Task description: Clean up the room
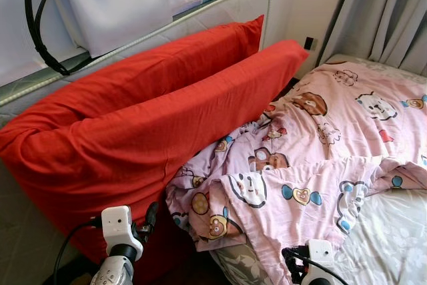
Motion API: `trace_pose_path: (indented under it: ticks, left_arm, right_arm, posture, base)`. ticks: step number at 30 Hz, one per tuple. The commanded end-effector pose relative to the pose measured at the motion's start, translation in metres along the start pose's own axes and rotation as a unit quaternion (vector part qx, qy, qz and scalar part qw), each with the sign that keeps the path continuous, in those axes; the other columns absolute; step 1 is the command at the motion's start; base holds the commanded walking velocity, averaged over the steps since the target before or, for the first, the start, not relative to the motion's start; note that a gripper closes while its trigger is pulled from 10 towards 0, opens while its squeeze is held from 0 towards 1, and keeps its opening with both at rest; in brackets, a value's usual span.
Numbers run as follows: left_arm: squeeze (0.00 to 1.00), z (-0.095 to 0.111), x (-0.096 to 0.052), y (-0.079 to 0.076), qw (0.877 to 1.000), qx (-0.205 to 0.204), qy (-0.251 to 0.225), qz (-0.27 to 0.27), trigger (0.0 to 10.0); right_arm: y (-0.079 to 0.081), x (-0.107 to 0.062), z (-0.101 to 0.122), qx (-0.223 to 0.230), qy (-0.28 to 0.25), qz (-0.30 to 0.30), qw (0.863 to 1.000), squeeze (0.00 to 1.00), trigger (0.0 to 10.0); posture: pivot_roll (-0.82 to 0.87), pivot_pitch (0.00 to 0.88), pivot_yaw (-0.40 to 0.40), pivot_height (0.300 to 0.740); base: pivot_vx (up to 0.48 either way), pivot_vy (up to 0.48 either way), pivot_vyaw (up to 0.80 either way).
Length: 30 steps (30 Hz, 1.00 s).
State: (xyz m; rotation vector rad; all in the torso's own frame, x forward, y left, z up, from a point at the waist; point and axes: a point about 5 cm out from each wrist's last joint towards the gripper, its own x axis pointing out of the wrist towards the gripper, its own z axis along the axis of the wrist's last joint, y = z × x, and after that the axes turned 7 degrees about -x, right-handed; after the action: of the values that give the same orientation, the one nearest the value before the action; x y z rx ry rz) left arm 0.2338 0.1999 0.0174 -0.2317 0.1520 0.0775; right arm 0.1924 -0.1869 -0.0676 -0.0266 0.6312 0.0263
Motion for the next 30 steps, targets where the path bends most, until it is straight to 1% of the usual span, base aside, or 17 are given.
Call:
trace_pose_path:
  ticks: [1,2,3,4,5,7,9,12,13,14,16,18,22,27,30]
  left_arm:
    - [0.0,0.005,0.002,0.002,1.0,-0.002,-0.006,0.003,10.0]
    - [0.0,0.005,0.003,0.002,1.0,-0.002,-0.006,0.003,10.0]
    - [0.0,0.005,0.003,0.002,1.0,-0.002,-0.007,0.002,10.0]
    - [0.0,0.006,0.004,0.002,1.0,-0.003,-0.008,0.002,10.0]
    - [0.0,0.006,0.004,0.002,1.0,-0.002,-0.009,0.001,10.0]
    - [0.0,0.005,0.005,0.002,1.0,-0.003,-0.009,0.0,10.0]
    - [0.0,0.005,0.005,0.002,1.0,-0.003,-0.008,-0.001,10.0]
    - [0.0,0.003,0.005,0.002,1.0,-0.004,-0.007,-0.001,10.0]
    - [0.0,0.003,0.004,0.002,1.0,-0.004,-0.007,0.0,10.0]
    - [0.0,0.002,0.004,0.003,1.0,-0.005,-0.005,0.0,10.0]
    - [0.0,0.001,0.005,0.003,1.0,-0.005,-0.003,0.001,10.0]
    - [0.0,0.001,0.006,0.003,1.0,-0.005,-0.003,0.001,10.0]
    - [0.0,0.0,0.007,0.004,1.0,-0.005,-0.002,0.0,10.0]
    - [0.0,-0.001,0.008,0.005,1.0,-0.006,0.0,0.0,10.0]
    - [0.0,-0.002,0.008,0.004,1.0,-0.002,0.002,-0.005,10.0]
  right_arm:
    - [0.019,0.013,0.051,-0.037,-0.132,0.019,0.99,0.0,10.0]
    - [0.03,0.016,0.079,-0.041,-0.198,0.026,0.979,0.0,10.0]
    - [0.037,0.016,0.096,-0.041,-0.238,0.029,0.97,0.0,10.0]
    - [0.039,0.017,0.103,-0.038,-0.253,0.031,0.966,0.0,10.0]
    - [0.037,0.018,0.102,-0.035,-0.251,0.033,0.967,0.0,10.0]
    - [0.037,0.017,0.105,-0.037,-0.263,0.037,0.963,0.0,10.0]
    - [0.041,0.015,0.112,-0.045,-0.284,0.038,0.957,0.0,10.0]
    - [0.043,0.011,0.114,-0.047,-0.3,0.032,0.952,0.0,10.0]
    - [0.042,0.011,0.111,-0.044,-0.298,0.031,0.953,0.0,10.0]
    - [0.041,0.01,0.103,-0.042,-0.282,0.029,0.958,0.0,10.0]
    - [0.039,0.008,0.09,-0.053,-0.26,0.026,0.964,0.0,10.0]
    - [0.038,0.009,0.085,-0.055,-0.245,0.019,0.968,0.0,10.0]
    - [0.039,0.01,0.087,-0.053,-0.24,0.017,0.969,0.0,10.0]
    - [0.045,0.012,0.096,-0.055,-0.25,0.022,0.967,0.0,10.0]
    - [0.047,0.013,0.097,-0.054,-0.247,0.026,0.967,0.0,10.0]
  posture:
    - [-0.01,0.041,-0.003,0.725]
    - [-0.01,0.041,-0.003,0.725]
    - [-0.01,0.041,-0.003,0.725]
    - [-0.01,0.042,-0.003,0.725]
    - [-0.01,0.042,-0.002,0.725]
    - [-0.01,0.042,-0.002,0.725]
    - [-0.01,0.041,-0.003,0.725]
    - [-0.01,0.041,-0.005,0.725]
    - [-0.01,0.041,-0.005,0.725]
    - [-0.01,0.042,-0.005,0.725]
    - [-0.01,0.043,-0.005,0.725]
    - [-0.01,0.044,-0.004,0.725]
    - [-0.01,0.044,-0.004,0.715]
    - [-0.01,0.045,-0.006,0.675]
    - [-0.01,0.046,-0.006,0.675]
  base:
    - [0.0,0.0,0.0]
    - [0.0,0.0,0.0]
    - [0.0,0.0,0.0]
    - [0.0,0.0,0.0]
    - [0.0,0.0,0.0]
    - [0.0,0.0,0.0]
    - [0.0,0.0,0.0]
    - [0.0,0.0,0.0]
    - [0.0,0.0,0.0]
    - [0.0,0.0,0.0]
    - [0.0,0.0,0.0]
    - [0.0,0.0,0.0]
    - [0.0,0.0,0.0]
    - [0.0,0.0,0.0]
    - [0.0,0.0,0.0]
